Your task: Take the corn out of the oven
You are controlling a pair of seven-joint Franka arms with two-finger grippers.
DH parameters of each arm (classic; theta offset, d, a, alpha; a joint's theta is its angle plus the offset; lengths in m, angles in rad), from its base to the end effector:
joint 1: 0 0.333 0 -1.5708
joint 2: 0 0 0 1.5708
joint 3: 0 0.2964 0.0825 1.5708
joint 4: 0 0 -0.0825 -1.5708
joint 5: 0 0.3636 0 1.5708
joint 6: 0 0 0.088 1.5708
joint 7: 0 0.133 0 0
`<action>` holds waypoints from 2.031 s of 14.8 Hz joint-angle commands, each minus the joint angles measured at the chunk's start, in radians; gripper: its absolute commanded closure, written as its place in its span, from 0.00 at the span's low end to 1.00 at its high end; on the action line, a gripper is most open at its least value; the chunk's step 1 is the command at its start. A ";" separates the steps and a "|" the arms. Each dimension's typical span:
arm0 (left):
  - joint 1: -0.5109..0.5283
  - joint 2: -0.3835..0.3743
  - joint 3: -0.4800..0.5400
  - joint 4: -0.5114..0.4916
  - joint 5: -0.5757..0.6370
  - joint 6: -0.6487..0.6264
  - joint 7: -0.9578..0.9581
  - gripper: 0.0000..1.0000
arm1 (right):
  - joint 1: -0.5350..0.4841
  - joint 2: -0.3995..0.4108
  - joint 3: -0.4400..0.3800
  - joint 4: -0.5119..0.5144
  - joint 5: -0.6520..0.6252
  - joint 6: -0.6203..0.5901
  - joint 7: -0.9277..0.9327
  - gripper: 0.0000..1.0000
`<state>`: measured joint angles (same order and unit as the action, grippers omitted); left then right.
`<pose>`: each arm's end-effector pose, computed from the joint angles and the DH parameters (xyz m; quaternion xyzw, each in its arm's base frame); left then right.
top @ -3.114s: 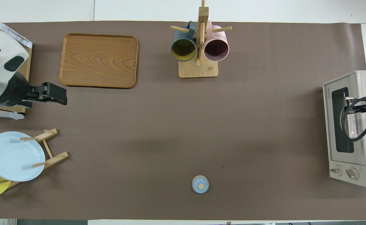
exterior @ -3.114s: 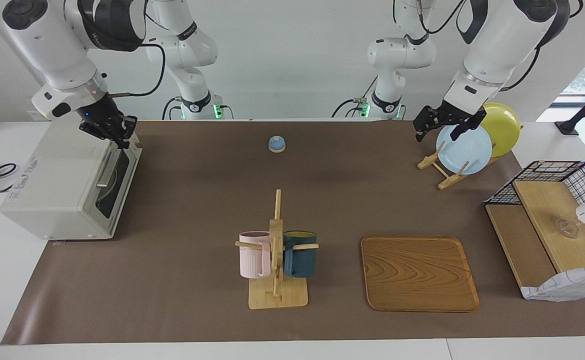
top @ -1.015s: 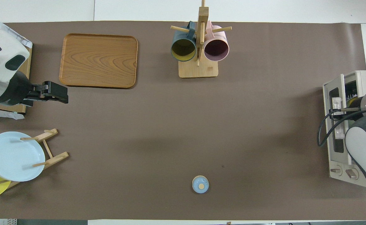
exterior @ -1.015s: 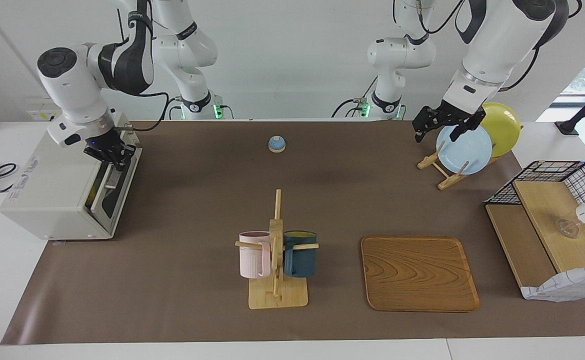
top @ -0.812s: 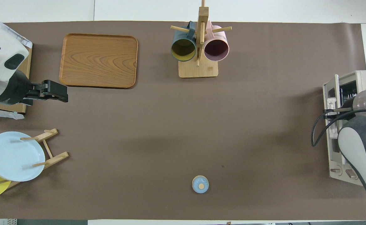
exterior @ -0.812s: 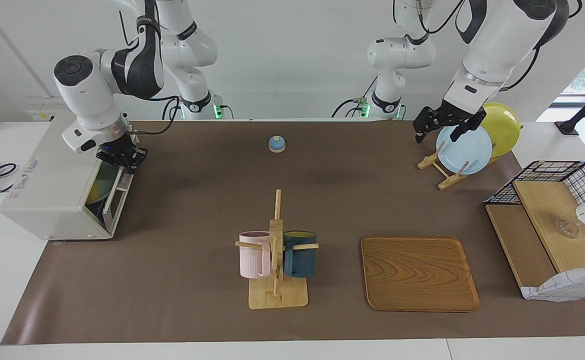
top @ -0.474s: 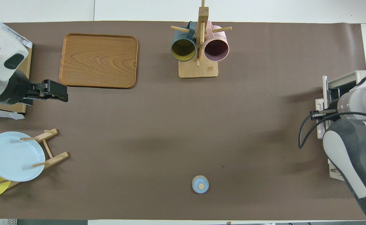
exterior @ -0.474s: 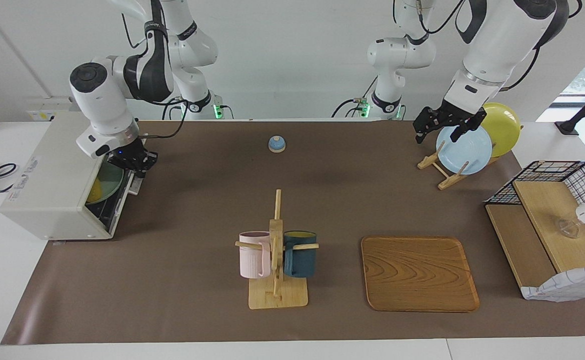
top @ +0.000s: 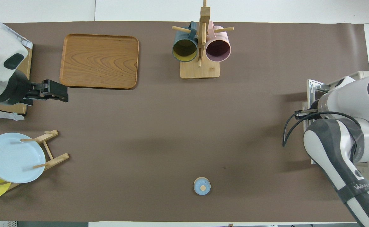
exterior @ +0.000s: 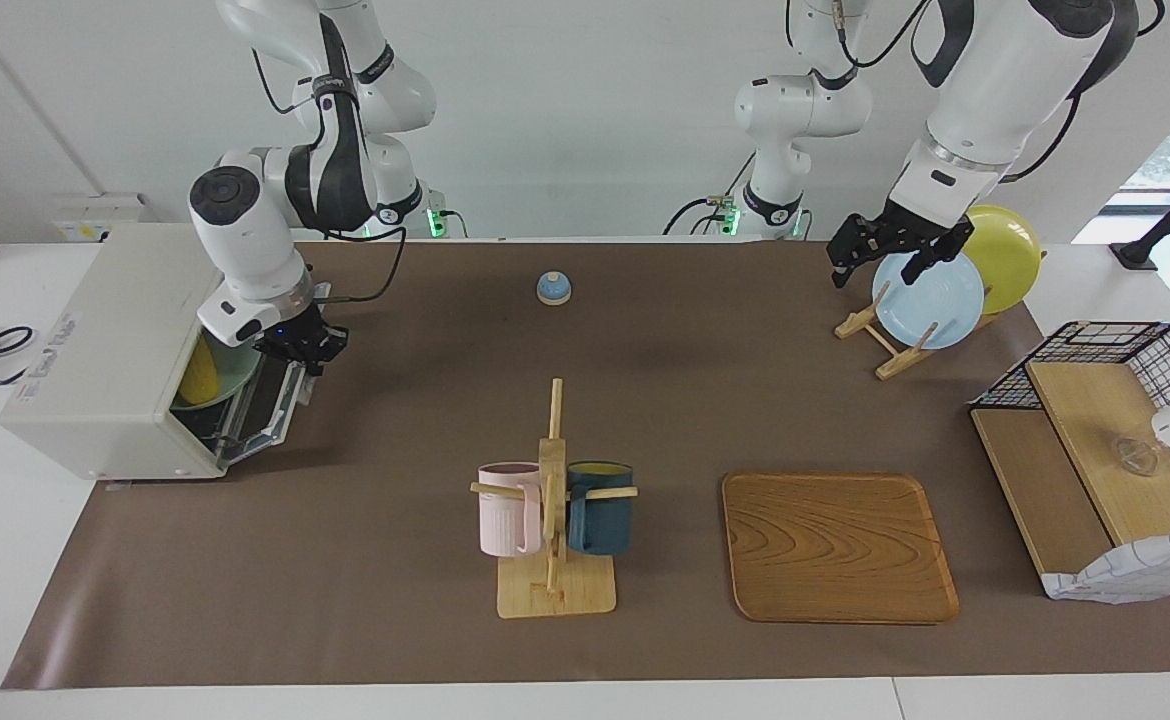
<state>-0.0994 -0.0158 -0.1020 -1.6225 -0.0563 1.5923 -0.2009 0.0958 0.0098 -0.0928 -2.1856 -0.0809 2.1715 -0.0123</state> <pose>0.5180 -0.1137 0.5660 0.9996 0.0006 -0.0126 0.0253 0.5135 -0.0033 0.3480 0.9989 0.0309 -0.0121 0.0335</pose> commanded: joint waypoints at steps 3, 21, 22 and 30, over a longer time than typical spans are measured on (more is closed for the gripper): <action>0.007 -0.023 -0.004 -0.040 -0.010 0.026 -0.009 0.00 | 0.007 0.036 -0.012 -0.013 -0.014 0.091 0.025 1.00; 0.003 -0.027 -0.004 -0.048 -0.011 0.037 -0.011 0.00 | 0.030 0.081 -0.012 -0.117 -0.013 0.217 0.087 1.00; 0.003 -0.027 -0.004 -0.048 -0.011 0.037 -0.012 0.00 | 0.030 0.079 -0.012 -0.124 -0.013 0.222 0.109 1.00; 0.003 -0.027 -0.004 -0.049 -0.013 0.038 -0.018 0.00 | 0.074 0.084 -0.010 -0.122 0.045 0.220 0.166 1.00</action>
<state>-0.0995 -0.0158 -0.1041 -1.6333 -0.0563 1.6066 -0.2071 0.1438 0.1144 -0.0933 -2.2950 -0.0745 2.3927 0.1314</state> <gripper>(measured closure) 0.000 0.991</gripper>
